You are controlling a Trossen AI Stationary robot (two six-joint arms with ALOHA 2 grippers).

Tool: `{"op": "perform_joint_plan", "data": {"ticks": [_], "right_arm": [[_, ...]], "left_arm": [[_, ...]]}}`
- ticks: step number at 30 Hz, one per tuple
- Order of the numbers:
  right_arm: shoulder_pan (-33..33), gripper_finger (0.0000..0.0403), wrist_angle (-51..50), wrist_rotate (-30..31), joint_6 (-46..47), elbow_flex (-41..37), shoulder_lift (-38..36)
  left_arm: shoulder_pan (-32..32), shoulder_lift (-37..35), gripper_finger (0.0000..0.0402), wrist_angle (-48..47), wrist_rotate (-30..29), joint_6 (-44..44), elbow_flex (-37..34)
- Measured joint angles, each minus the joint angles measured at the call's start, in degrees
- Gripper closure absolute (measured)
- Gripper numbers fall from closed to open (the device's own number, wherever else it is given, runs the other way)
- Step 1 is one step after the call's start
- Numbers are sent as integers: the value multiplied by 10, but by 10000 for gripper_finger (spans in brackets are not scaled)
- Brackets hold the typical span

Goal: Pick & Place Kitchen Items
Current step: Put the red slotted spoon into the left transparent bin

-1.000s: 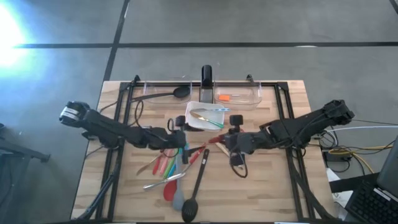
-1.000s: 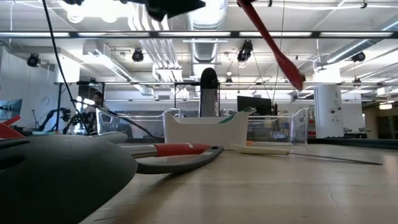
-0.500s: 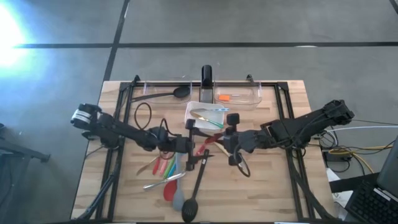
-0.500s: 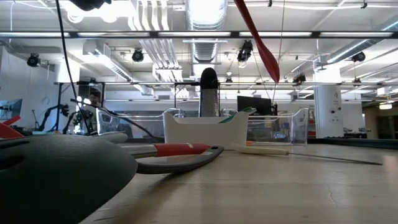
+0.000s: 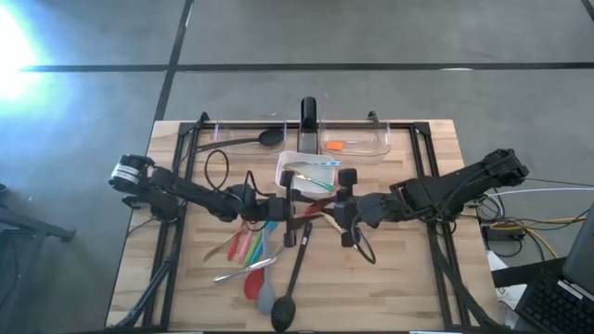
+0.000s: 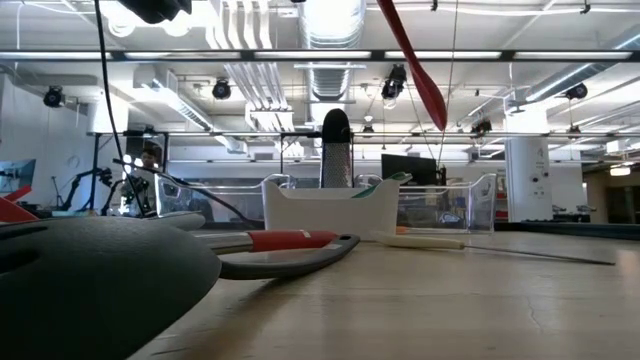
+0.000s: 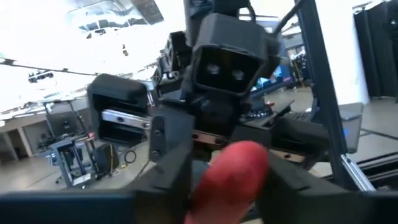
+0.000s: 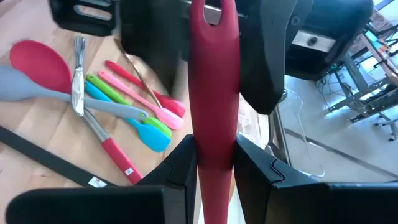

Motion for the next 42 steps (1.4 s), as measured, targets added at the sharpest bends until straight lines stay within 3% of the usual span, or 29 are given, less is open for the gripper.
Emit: {"op": "perform_joint_plan", "data": {"ticks": [2, 13, 16, 20, 24, 27, 36, 42], "right_arm": [[0, 333, -4, -2, 9, 0, 0], [-1, 333, -5, -2, 43, 0, -4], [-1, 307, -20, 2, 66, 2, -13], [-1, 243, -66, 4, 104, 1, -33], [0, 217, -120, 3, 152, 0, -54], [0, 218, -136, 3, 168, 0, -68], [4, 238, -186, 1, 207, 0, -86], [4, 253, -211, 2, 234, 0, -86]], "left_arm": [[0, 0, 310, -5, -11, 8, 0], [0, -41, 308, -74, -27, 8, 1], [0, -65, 310, -119, -52, 15, 0], [-2, -102, 311, -140, -118, 42, -10], [1, -136, 311, -135, -157, 57, -41], [1, -164, 312, -128, -180, 62, -66], [3, -289, 312, -125, -379, 142, -155], [4, -395, 312, -151, -435, 154, -212]]}}
